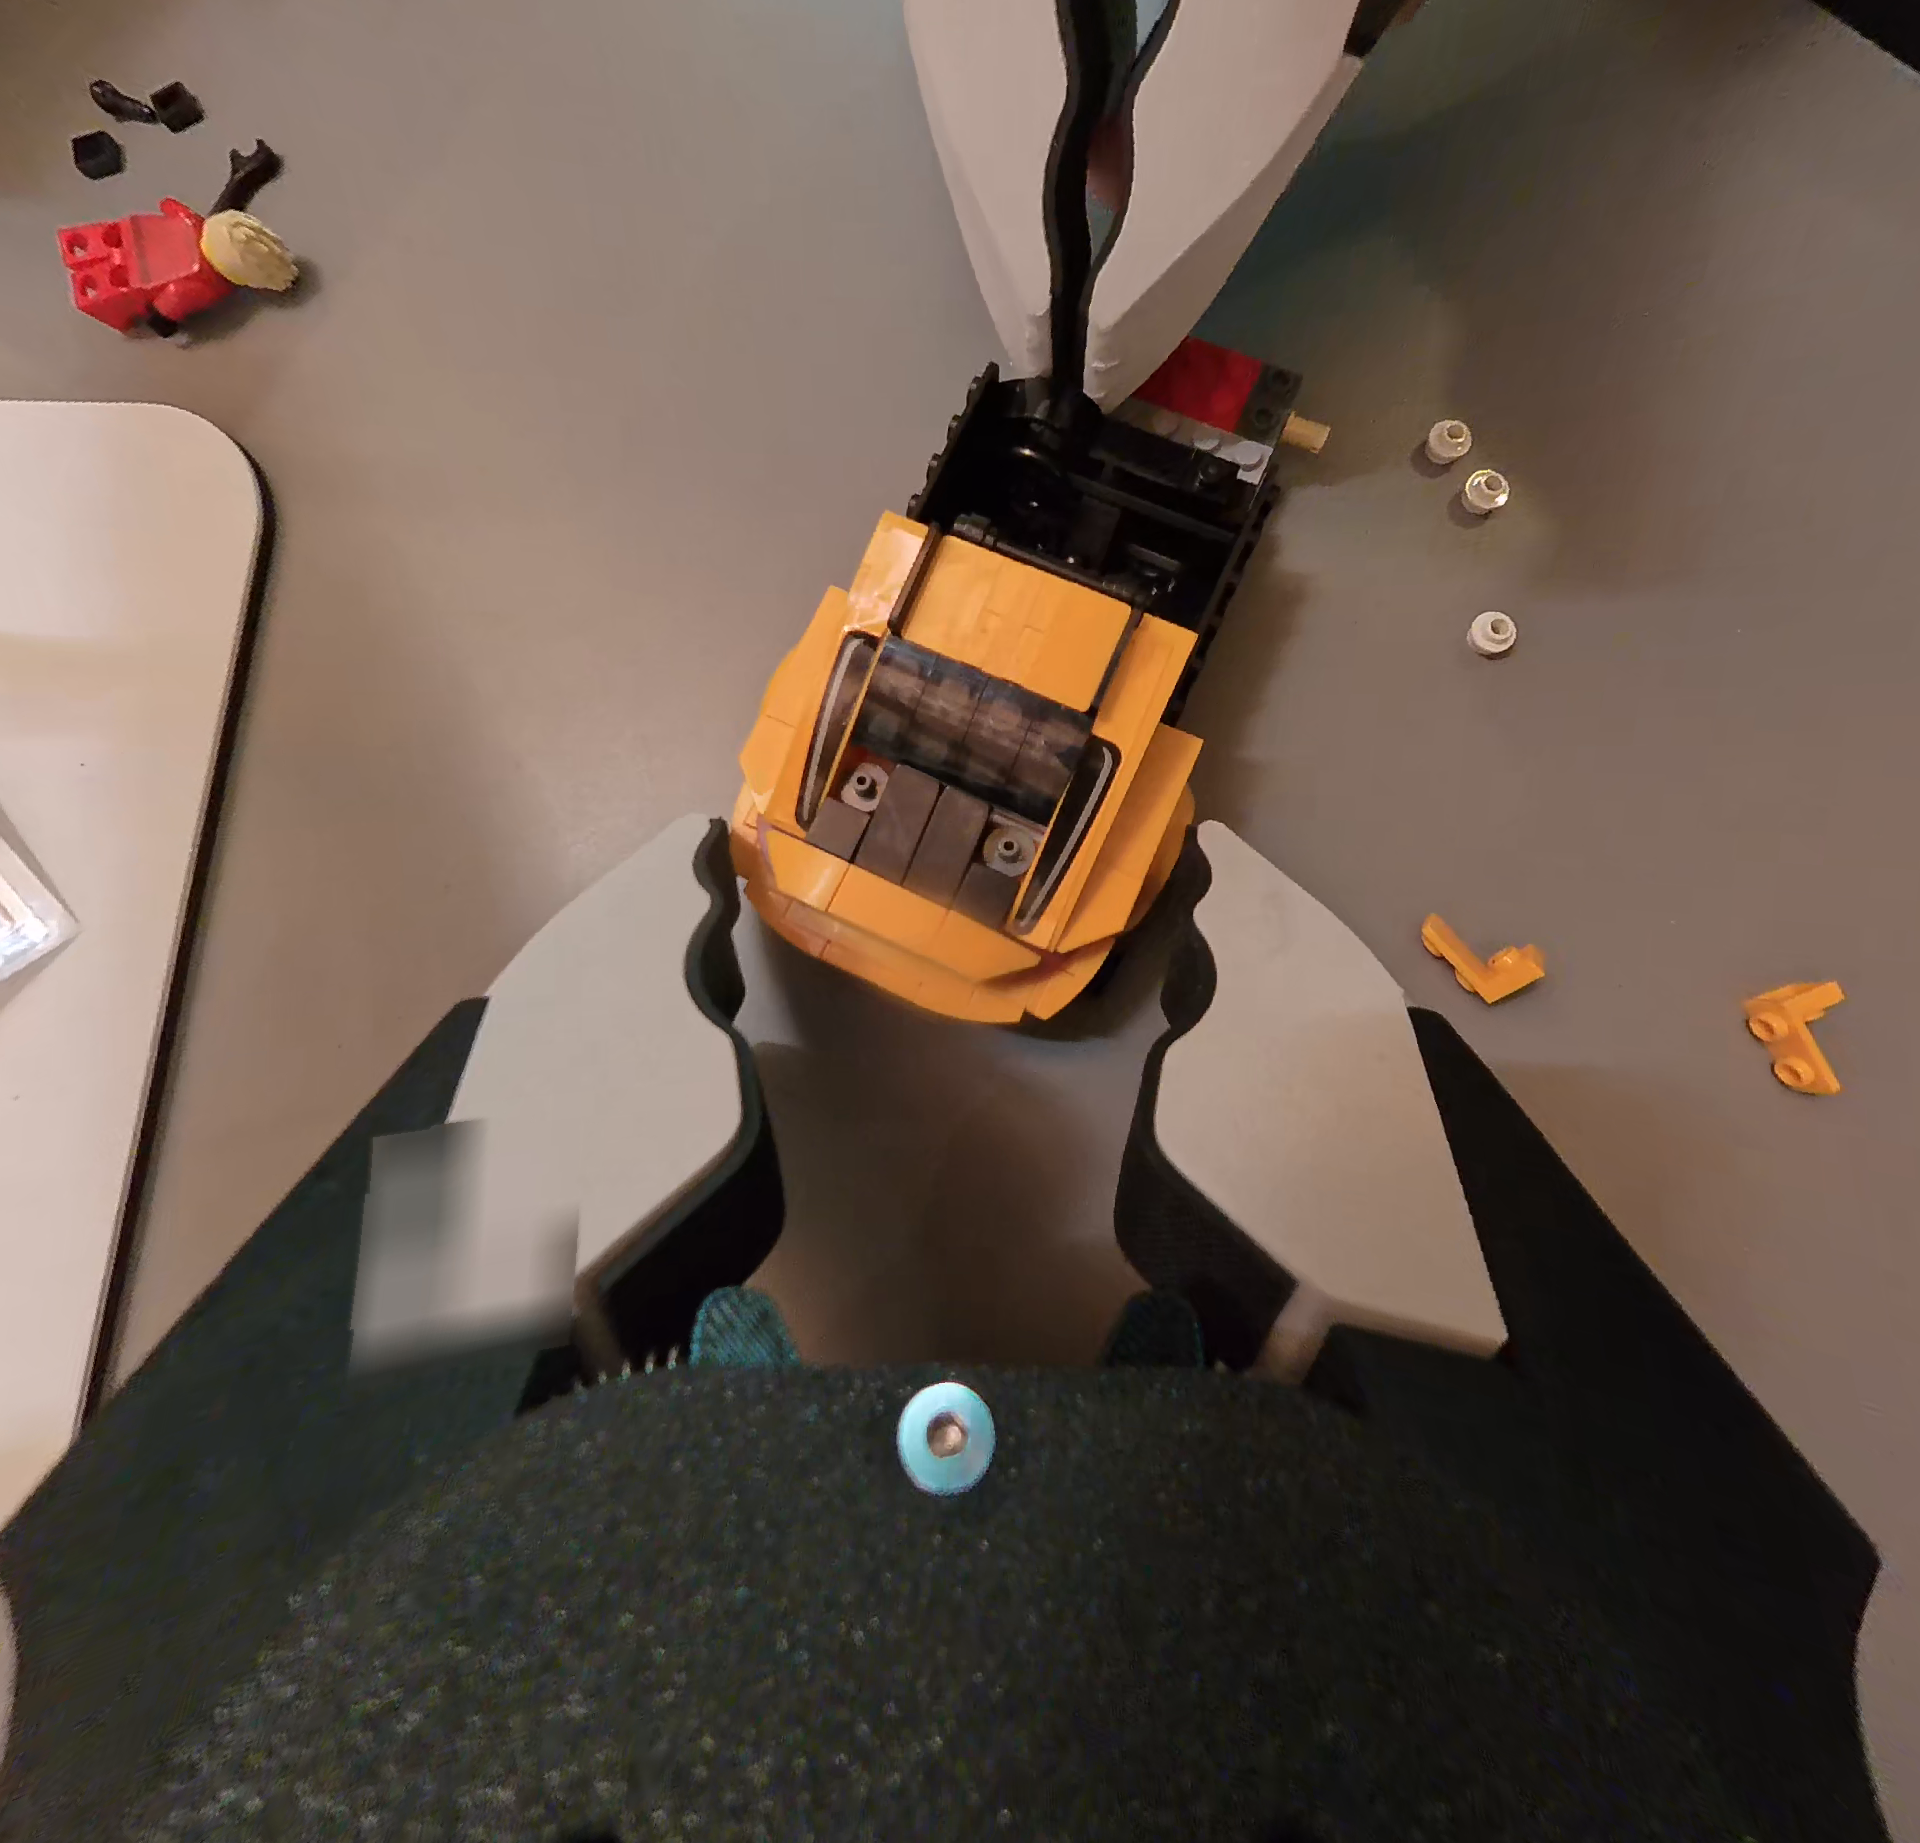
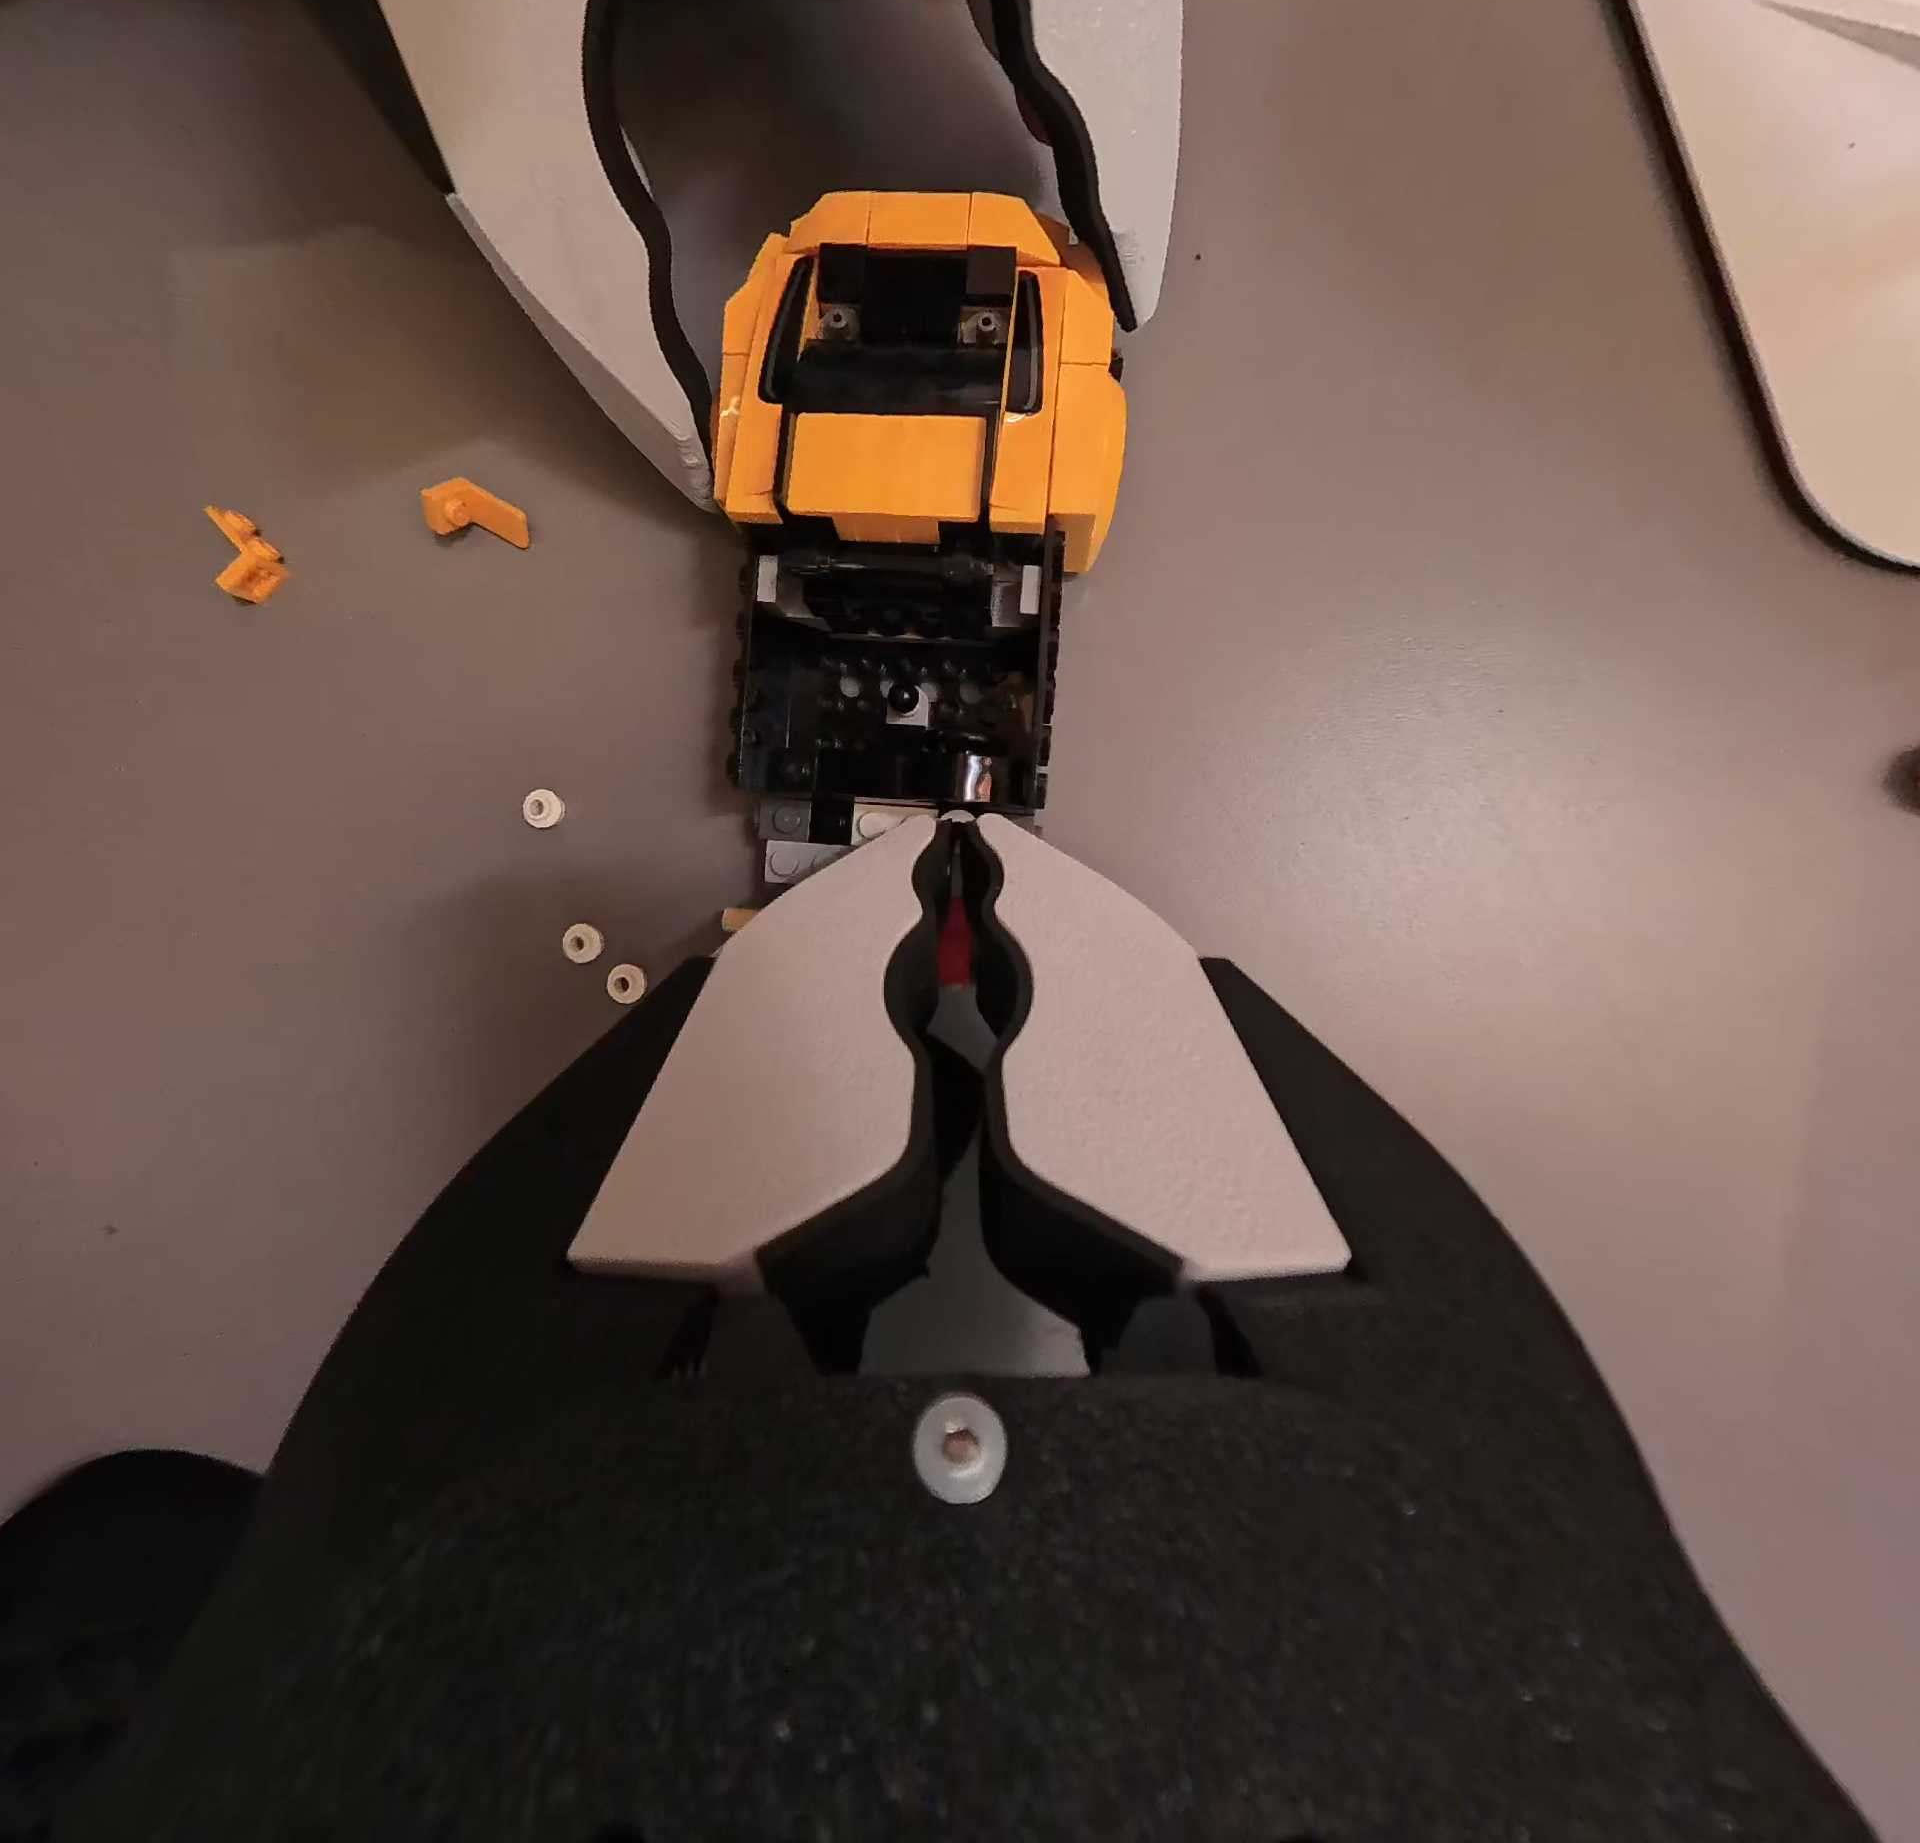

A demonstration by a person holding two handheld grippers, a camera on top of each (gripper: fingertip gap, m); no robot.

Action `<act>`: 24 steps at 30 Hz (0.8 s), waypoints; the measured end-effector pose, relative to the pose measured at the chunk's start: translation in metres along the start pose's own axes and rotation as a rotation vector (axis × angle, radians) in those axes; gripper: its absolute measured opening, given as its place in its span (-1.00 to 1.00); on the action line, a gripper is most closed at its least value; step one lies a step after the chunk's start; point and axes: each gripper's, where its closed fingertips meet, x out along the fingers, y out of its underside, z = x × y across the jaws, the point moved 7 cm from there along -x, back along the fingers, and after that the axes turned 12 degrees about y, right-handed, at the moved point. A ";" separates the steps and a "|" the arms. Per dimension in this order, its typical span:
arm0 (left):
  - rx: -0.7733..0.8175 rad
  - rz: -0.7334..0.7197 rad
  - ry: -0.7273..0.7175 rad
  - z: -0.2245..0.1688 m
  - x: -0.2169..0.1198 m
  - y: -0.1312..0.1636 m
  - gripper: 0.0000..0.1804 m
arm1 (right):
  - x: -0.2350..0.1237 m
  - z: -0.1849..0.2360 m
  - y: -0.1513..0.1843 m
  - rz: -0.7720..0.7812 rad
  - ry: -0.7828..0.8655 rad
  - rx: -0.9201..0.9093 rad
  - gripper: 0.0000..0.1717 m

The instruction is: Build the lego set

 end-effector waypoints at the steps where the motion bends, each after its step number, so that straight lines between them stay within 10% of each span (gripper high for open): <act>1: 0.000 0.000 0.000 0.000 0.000 0.000 -0.11 | 0.000 -0.001 0.000 0.003 -0.007 0.005 -0.98; 24: 0.004 0.014 0.002 -0.001 -0.001 0.000 -0.11 | -0.021 0.009 0.008 -0.224 0.060 0.054 -0.83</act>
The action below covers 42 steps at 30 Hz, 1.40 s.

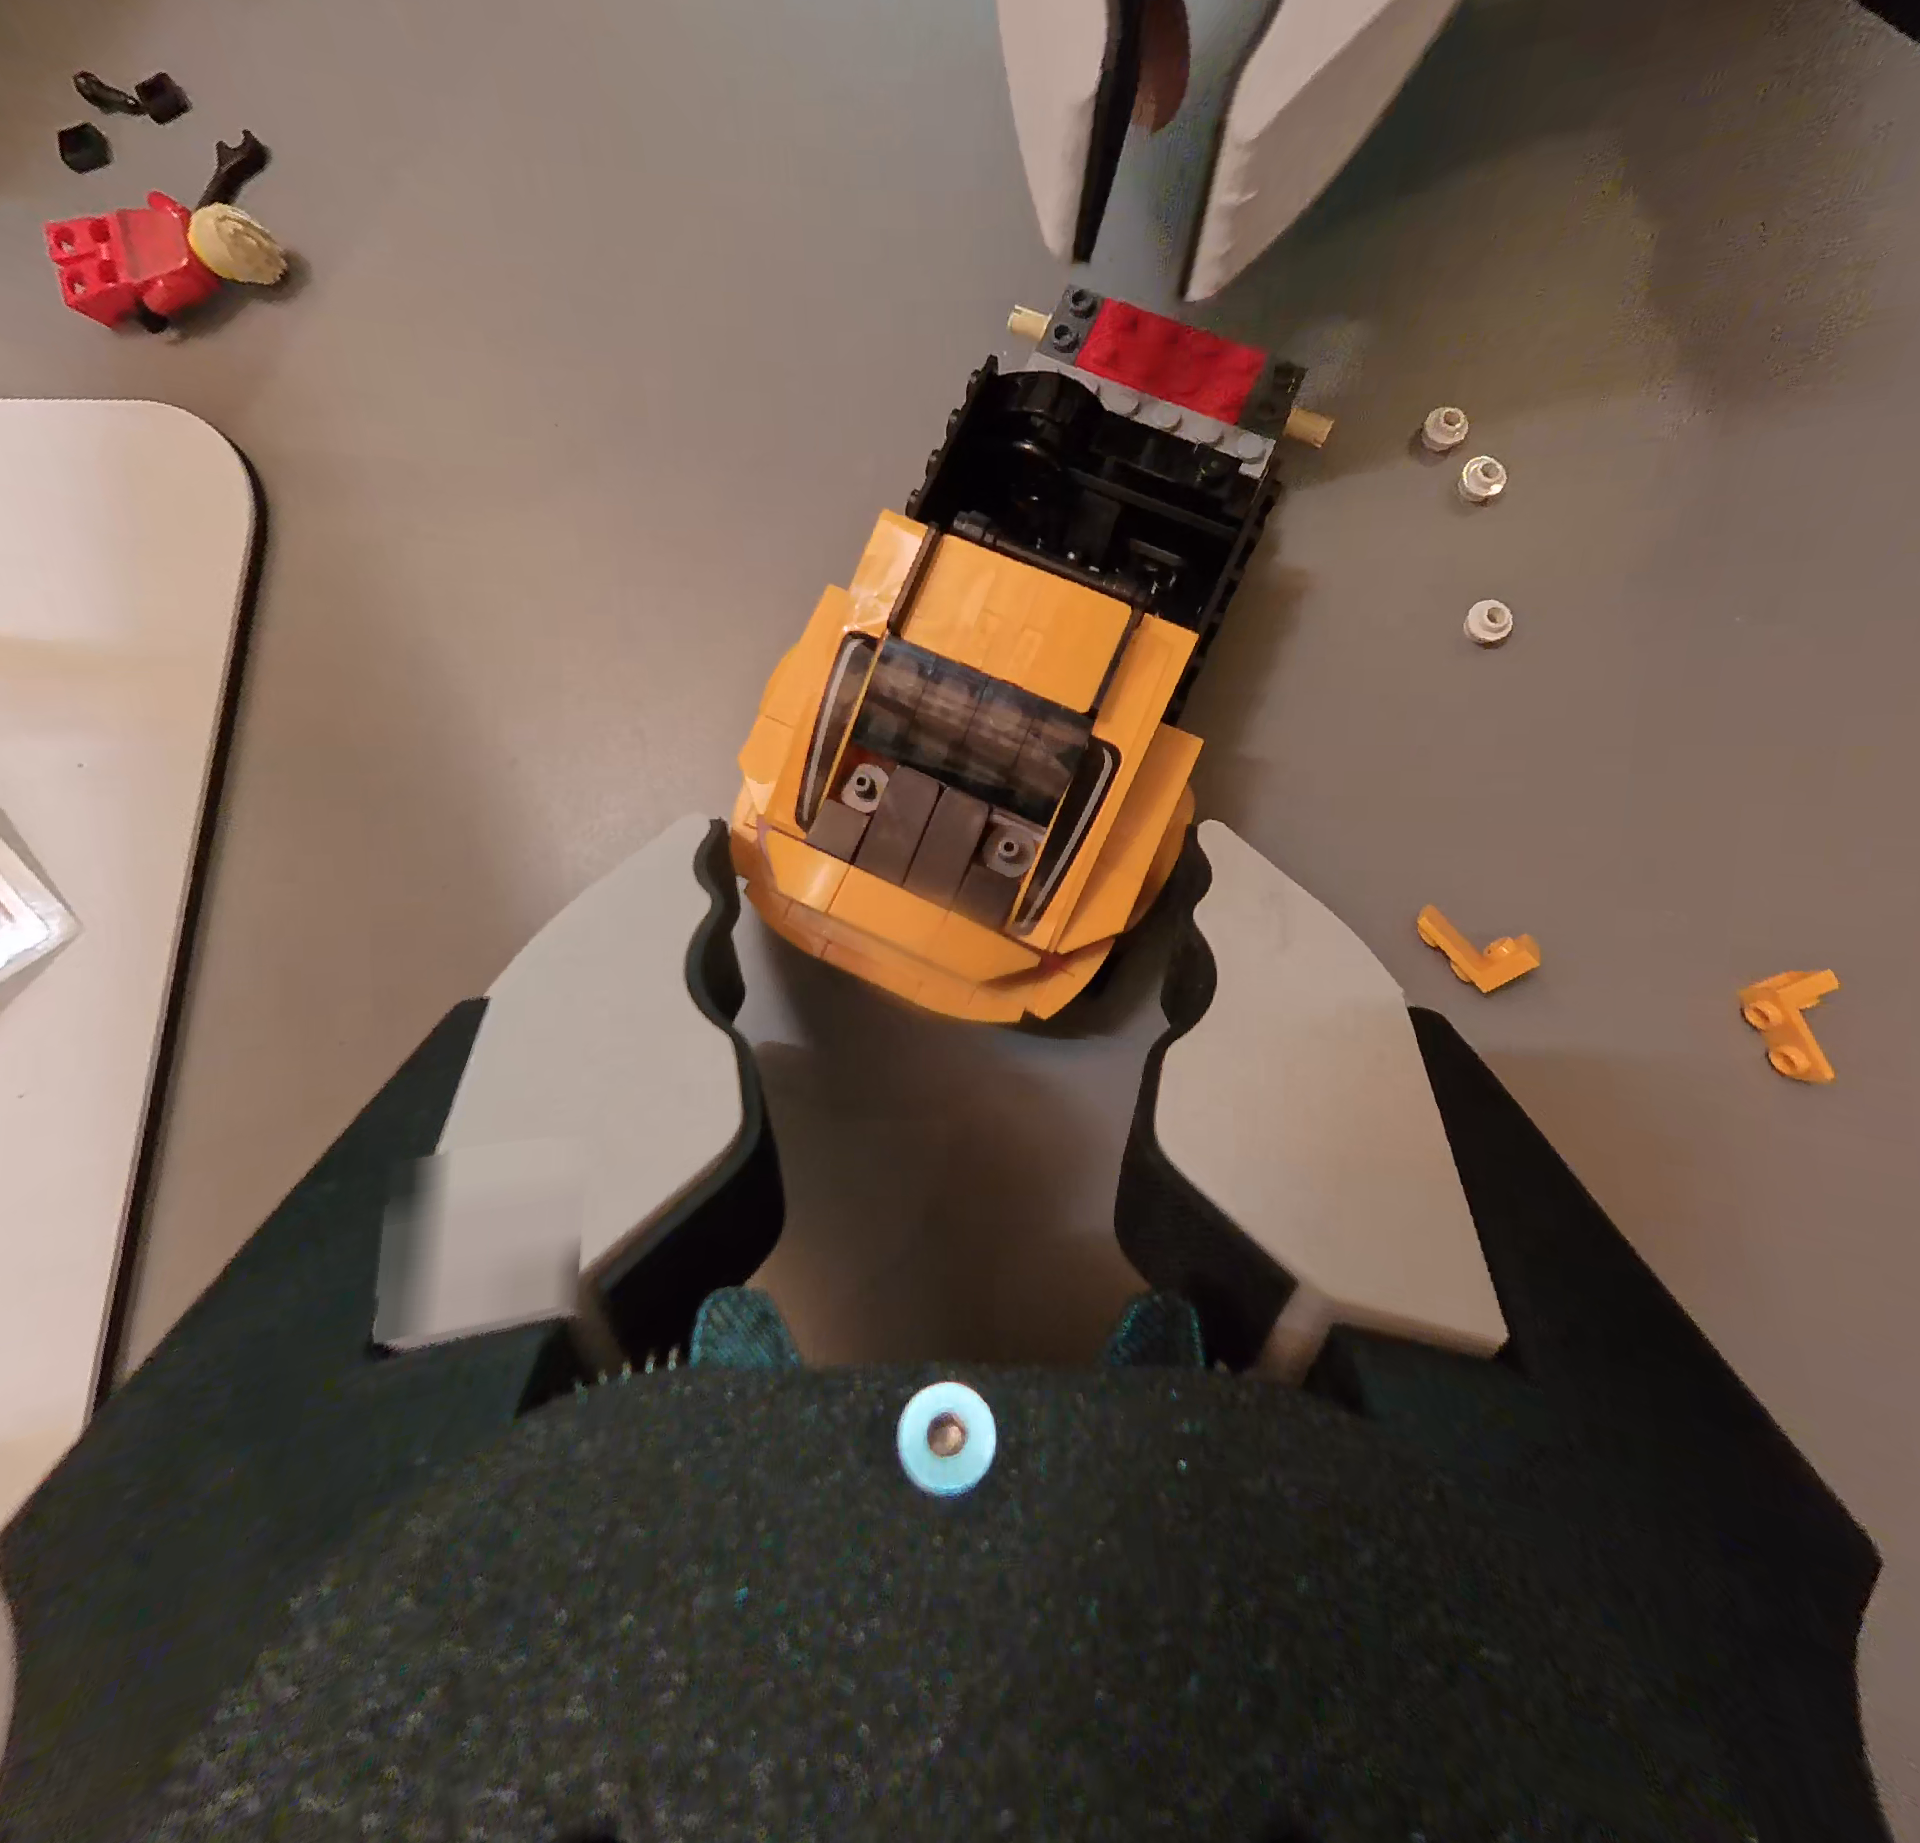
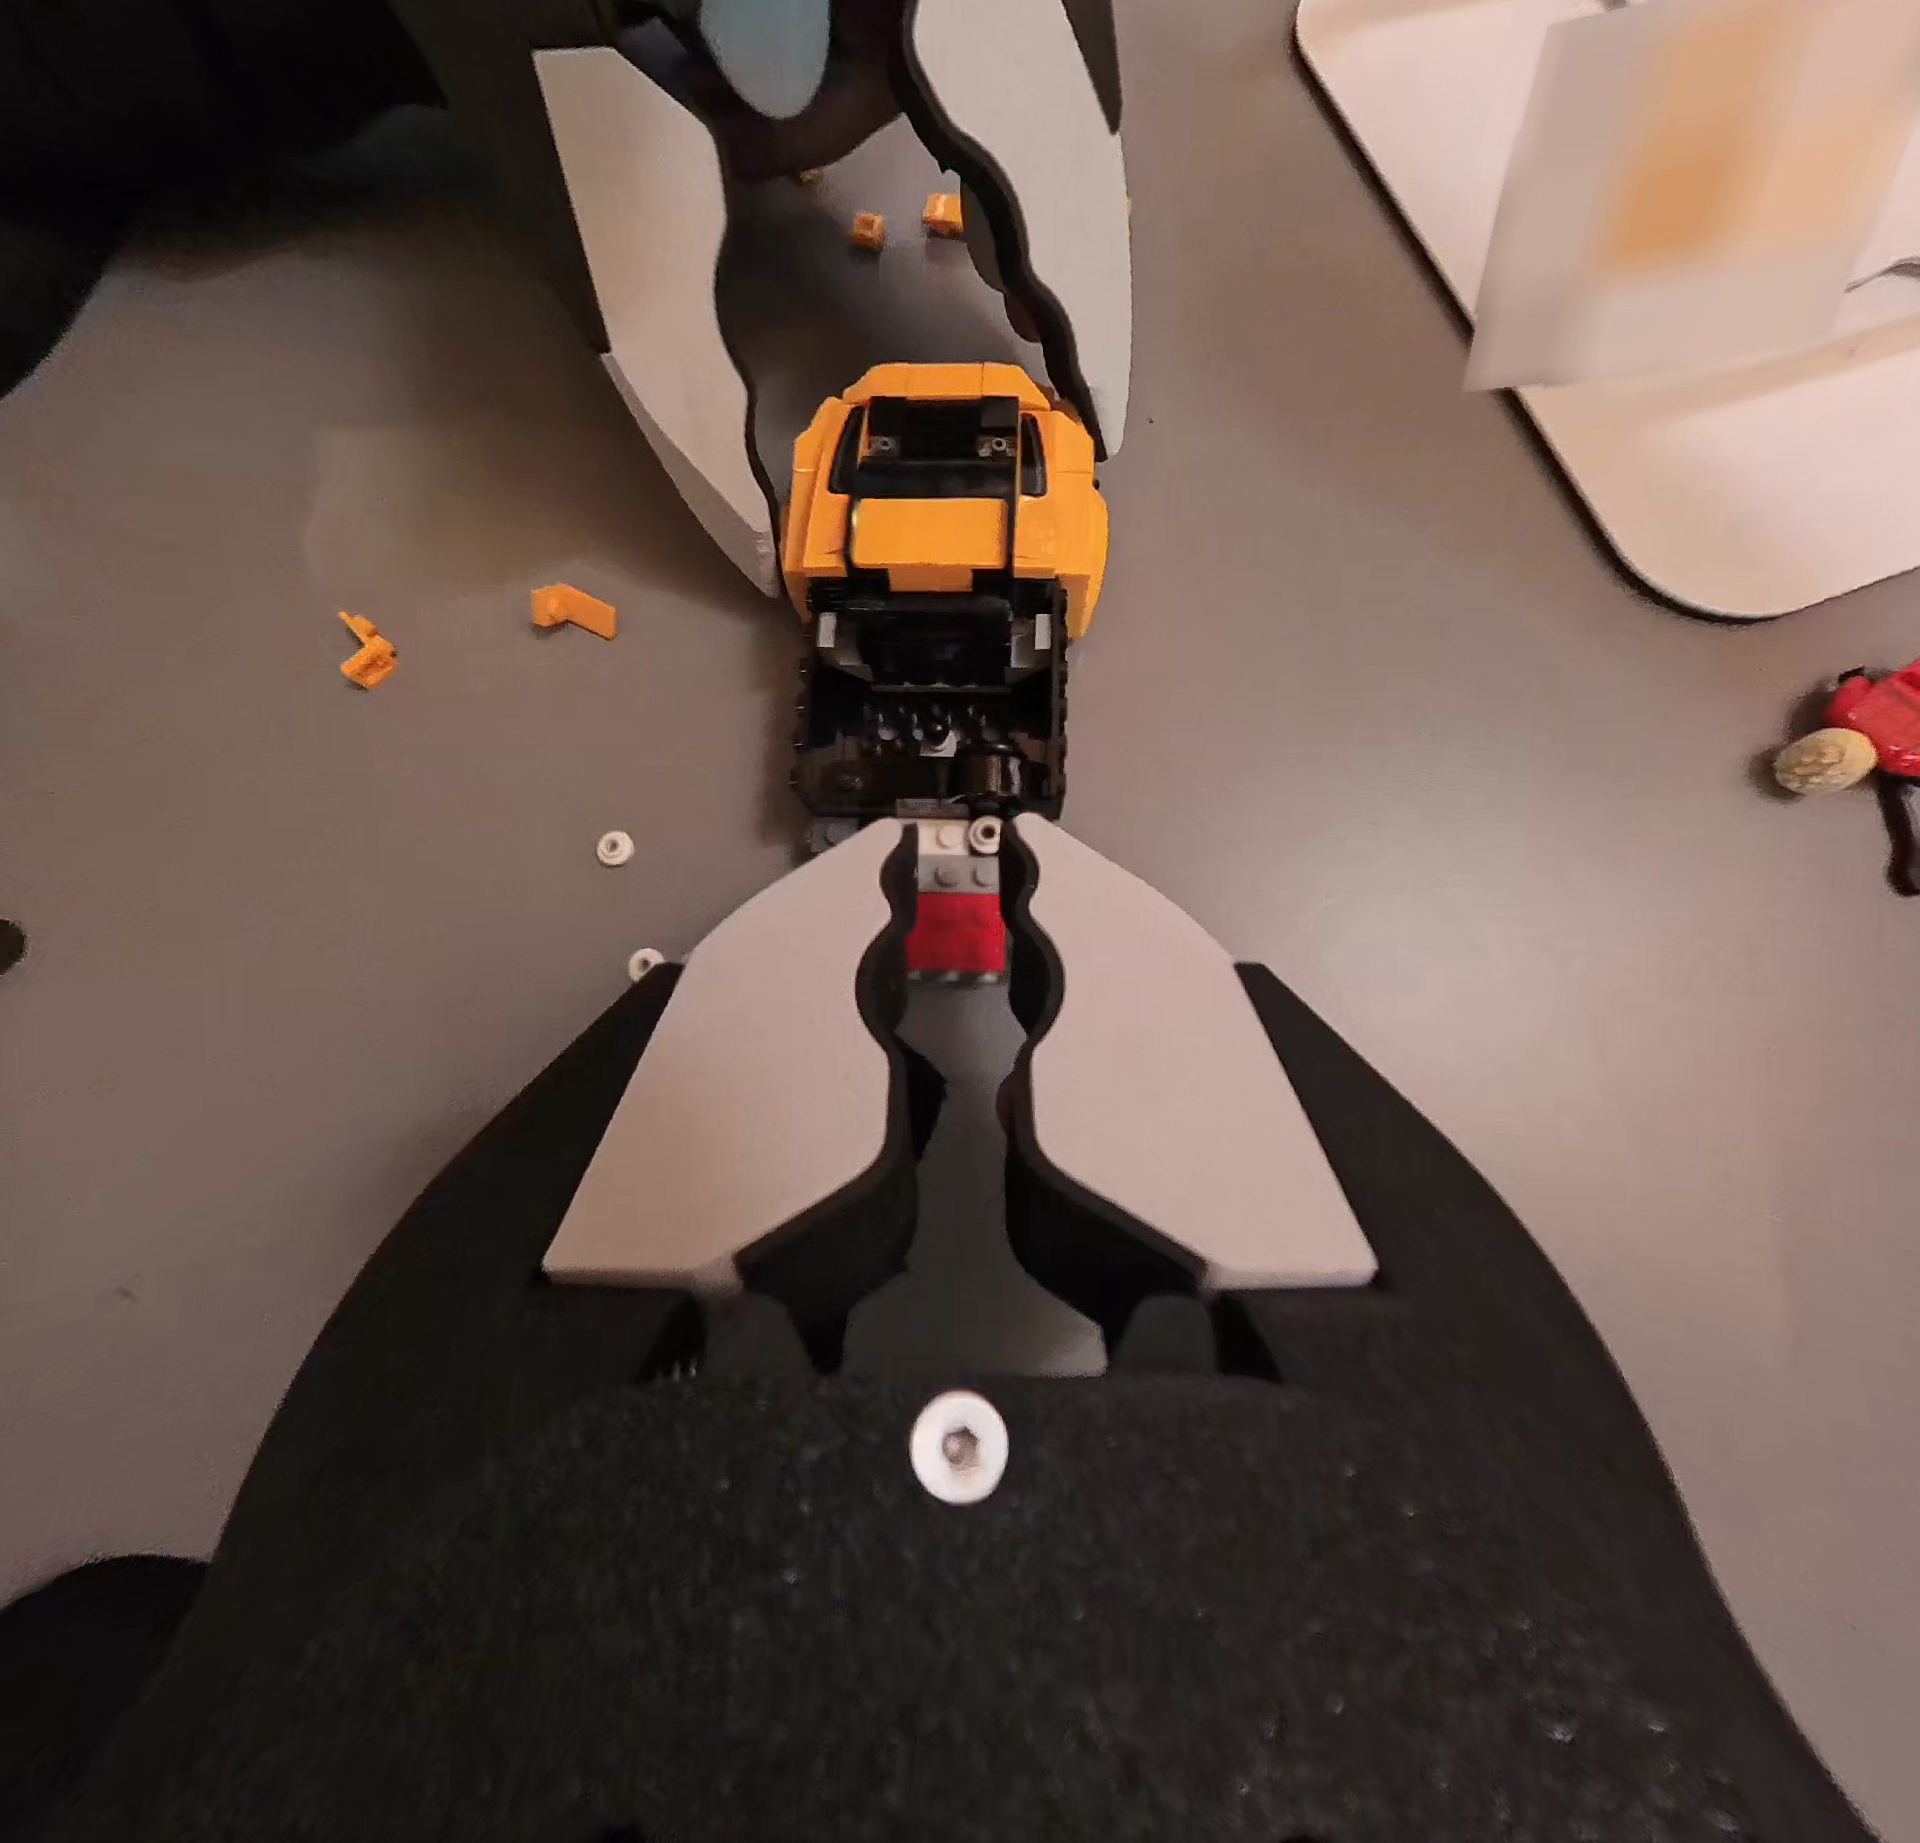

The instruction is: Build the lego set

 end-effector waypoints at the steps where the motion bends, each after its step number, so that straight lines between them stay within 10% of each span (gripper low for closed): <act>1: 0.000 -0.001 0.000 0.000 0.000 0.000 -0.11 | -0.003 0.002 0.001 -0.008 0.009 0.005 -0.81; 42: 0.001 0.034 0.001 -0.003 0.000 -0.001 -0.12 | -0.001 0.058 0.029 0.220 -0.072 -0.139 -0.91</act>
